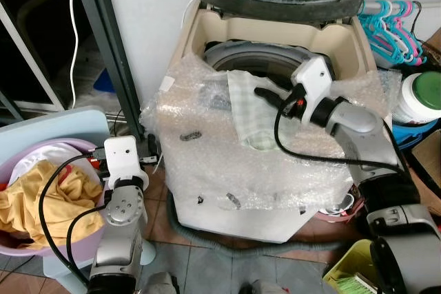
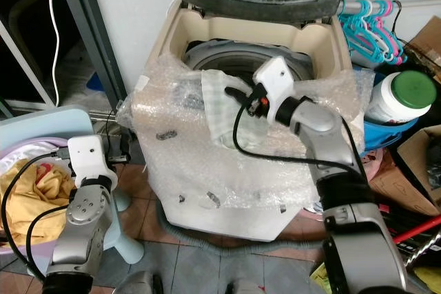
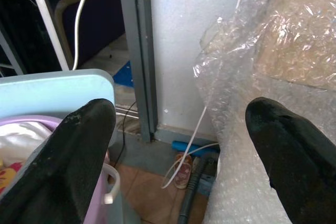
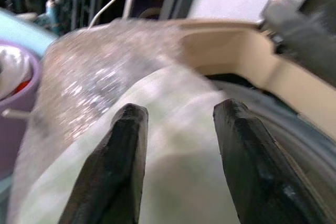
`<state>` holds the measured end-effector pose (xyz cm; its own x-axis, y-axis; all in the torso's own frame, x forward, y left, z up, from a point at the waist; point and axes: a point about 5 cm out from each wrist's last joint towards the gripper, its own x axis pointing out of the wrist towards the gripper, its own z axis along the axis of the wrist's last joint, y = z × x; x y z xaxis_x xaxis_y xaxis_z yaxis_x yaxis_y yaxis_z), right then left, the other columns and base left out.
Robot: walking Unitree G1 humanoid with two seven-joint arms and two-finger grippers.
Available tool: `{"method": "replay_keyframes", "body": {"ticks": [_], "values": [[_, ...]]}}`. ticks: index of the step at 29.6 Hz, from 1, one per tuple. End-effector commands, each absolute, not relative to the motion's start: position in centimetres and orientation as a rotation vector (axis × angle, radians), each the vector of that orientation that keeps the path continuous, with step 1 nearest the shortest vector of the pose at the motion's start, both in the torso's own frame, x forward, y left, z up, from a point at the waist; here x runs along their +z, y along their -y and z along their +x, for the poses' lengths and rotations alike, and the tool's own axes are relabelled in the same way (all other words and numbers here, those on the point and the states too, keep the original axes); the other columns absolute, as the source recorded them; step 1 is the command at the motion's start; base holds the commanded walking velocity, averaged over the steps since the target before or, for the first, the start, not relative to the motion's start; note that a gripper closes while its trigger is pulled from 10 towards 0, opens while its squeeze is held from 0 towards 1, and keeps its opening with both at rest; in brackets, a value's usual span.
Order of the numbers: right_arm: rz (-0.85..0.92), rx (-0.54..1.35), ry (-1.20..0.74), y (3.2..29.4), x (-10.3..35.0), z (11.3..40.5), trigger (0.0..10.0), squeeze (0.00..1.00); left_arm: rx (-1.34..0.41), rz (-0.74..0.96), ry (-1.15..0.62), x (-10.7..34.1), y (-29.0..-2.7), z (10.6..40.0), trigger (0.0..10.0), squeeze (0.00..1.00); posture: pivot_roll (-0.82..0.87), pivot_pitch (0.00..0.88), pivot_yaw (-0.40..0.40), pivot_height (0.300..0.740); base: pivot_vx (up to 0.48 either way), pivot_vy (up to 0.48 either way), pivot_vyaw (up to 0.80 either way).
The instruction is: Clothes washing
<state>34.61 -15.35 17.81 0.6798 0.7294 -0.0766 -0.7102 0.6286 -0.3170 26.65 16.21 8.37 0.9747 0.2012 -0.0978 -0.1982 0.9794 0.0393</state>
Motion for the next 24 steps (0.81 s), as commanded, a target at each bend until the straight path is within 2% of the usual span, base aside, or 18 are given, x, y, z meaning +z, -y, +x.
{"method": "replay_keyframes", "body": {"ticks": [1,3,4,5,6,9,10,11,13,14,15,16,21,22,23,24], "values": [[-0.389,0.865,0.009,15.2,17.0,34.1,10.0,1.0,0.207,0.034,-0.093,8.6,-16.4,26.3,10.0,0.0,-0.07,0.0,-0.034,0.74,0.0,0.0,0.0],[-0.431,0.854,-0.038,15.5,16.1,34.1,10.0,1.0,0.21,0.032,-0.095,8.5,-16.3,26.1,10.0,0.0,-0.06,0.0,-0.038,0.74,0.0,0.0,0.0],[-0.455,0.822,-0.057,15.7,15.7,34.3,4.5,1.0,0.21,0.031,-0.096,8.5,-16.2,26.0,10.0,0.0,-0.06,0.0,-0.041,0.74,0.0,0.0,0.0],[-0.471,0.8,-0.067,15.9,15.6,34.5,4.5,1.0,0.21,0.03,-0.097,8.5,-16.2,26.0,10.0,0.0,-0.06,0.0,-0.043,0.74,0.0,0.0,0.0],[-0.475,0.774,-0.076,16.1,15.4,34.7,0.0,1.0,0.21,0.029,-0.097,8.5,-16.1,26.0,10.0,0.0,-0.06,0.0,-0.044,0.74,0.0,0.0,0.0],[-0.468,0.718,-0.094,16.6,15.3,35.2,0.0,1.0,0.21,0.027,-0.097,8.5,-16.0,25.9,10.0,0.0,-0.06,0.0,-0.048,0.74,0.0,0.0,0.0],[-0.47,0.617,-0.113,17.5,15.4,36.0,1.9,1.0,0.211,0.025,-0.098,8.5,-16.0,26.0,10.0,0.0,-0.06,0.0,-0.05,0.74,0.0,0.0,0.0],[-0.466,0.572,-0.119,17.9,15.4,36.3,2.6,1.0,0.211,0.024,-0.097,8.5,-16.0,26.0,10.0,0.0,-0.06,0.0,-0.053,0.74,0.0,0.0,0.0],[-0.444,0.492,-0.123,18.7,15.7,36.7,2.6,1.0,0.211,0.024,-0.096,8.6,-16.0,26.1,10.0,0.0,-0.06,0.0,-0.056,0.74,0.0,0.0,0.0],[-0.421,0.425,-0.124,19.3,15.9,37.1,3.6,1.0,0.213,0.024,-0.094,8.6,-16.0,26.2,10.0,0.0,-0.06,0.0,-0.059,0.74,0.0,0.0,0.0],[-0.411,0.398,-0.124,19.6,16.1,37.2,3.6,1.0,0.214,0.023,-0.093,8.6,-16.0,26.2,10.0,0.0,-0.06,0.0,-0.059,0.74,0.0,0.0,0.0],[-0.371,0.296,-0.087,20.6,16.9,37.7,0.0,1.0,0.218,0.022,-0.093,8.6,-16.0,26.2,10.0,0.0,-0.06,0.0,-0.06,0.74,0.0,0.0,0.0],[-0.227,0.155,0.05,21.7,19.5,38.5,0.0,1.0,0.222,0.018,-0.092,8.7,-15.8,26.0,10.0,0.0,-0.05,0.0,-0.074,0.74,0.0,0.0,0.0],[-0.213,0.129,0.085,21.8,20.1,38.6,0.0,0.42,0.223,0.017,-0.093,8.6,-15.8,26.0,10.0,0.0,-0.05,0.0,-0.075,0.74,0.0,0.0,0.0],[-0.207,0.111,0.108,21.9,20.5,38.6,0.0,0.33,0.224,0.017,-0.094,8.6,-15.8,25.9,10.0,0.0,-0.05,0.0,-0.075,0.74,0.0,0.0,0.0],[-0.202,0.098,0.131,22.0,20.9,38.7,0.0,0.07,0.226,0.015,-0.095,8.6,-15.7,25.9,10.0,0.0,-0.05,0.0,-0.078,0.74,0.0,0.0,0.0]]}}
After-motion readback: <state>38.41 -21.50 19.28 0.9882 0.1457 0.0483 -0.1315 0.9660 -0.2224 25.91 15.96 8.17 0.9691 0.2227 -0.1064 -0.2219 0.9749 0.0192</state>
